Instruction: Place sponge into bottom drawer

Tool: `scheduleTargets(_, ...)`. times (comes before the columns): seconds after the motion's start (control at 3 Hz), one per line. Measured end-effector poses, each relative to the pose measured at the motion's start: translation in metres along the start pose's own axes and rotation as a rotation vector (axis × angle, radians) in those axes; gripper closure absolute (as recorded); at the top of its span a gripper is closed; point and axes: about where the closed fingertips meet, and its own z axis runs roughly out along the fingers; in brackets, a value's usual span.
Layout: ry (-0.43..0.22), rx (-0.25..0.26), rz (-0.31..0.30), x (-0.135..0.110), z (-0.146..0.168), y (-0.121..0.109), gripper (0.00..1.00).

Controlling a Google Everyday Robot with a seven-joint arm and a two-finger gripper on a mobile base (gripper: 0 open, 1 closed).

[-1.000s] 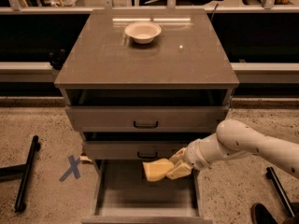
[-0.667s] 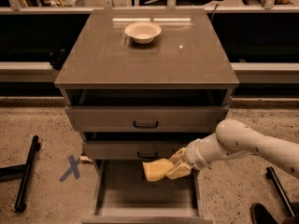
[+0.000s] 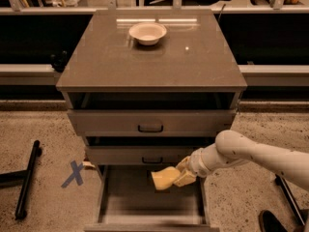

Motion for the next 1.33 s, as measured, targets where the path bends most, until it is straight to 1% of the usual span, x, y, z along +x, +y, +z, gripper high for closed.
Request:
scheduleTargets(0.33,0.02,-0.004,0.036,0.042,0.036,-0.023,1.0)
scheduleTargets(0.67,0.021,-0.004,0.037,0.044,0.037,-0.023,1.0)
scheduleTargets(1.0,0.023,0.017,0.021,0.097,0.079,-0.028,1.0)
scheduleTargets(1.33,0.024,0.017,0.023,0.098,0.08,-0.028,1.0)
